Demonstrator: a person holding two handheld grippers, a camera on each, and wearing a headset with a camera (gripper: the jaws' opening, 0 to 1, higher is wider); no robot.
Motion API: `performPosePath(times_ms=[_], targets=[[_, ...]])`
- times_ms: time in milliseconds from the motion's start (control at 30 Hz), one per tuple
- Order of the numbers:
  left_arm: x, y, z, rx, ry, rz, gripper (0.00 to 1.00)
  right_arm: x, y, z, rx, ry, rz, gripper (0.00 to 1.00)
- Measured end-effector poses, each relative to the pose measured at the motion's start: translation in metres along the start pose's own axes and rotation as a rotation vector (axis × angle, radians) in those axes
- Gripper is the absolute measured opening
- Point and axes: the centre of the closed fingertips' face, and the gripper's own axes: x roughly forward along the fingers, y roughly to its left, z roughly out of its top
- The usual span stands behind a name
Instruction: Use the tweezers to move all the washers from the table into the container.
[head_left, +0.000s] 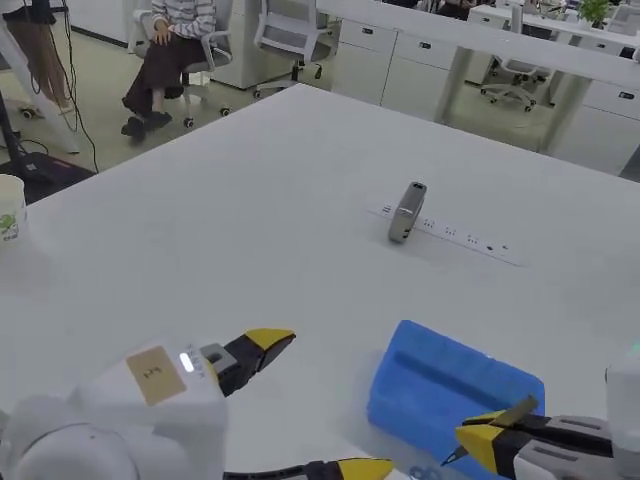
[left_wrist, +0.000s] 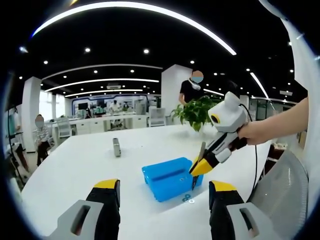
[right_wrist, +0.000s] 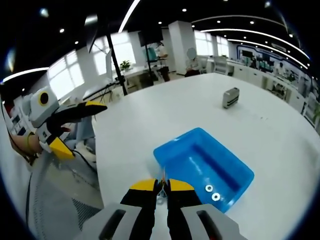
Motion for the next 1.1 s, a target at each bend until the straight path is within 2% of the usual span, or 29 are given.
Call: performPosePath(times_ms=[367, 633, 1100], targets=[[0.000, 0.000, 0.000, 0.001, 0.001, 0.001, 0.72, 0.010, 0.005, -0.014, -0.008, 0.044, 0.021, 0.03], [0.000, 0.000, -0.001, 0.003, 0.004, 0.002, 0.72, 0.018, 0.003, -0.023, -0.019, 0.073, 0.023, 0.03], [0.000, 0.001, -0.002, 0.004, 0.008, 0.003, 0.71, 0.025, 0.003, -0.027, -0.026, 0.088, 0.021, 0.03]])
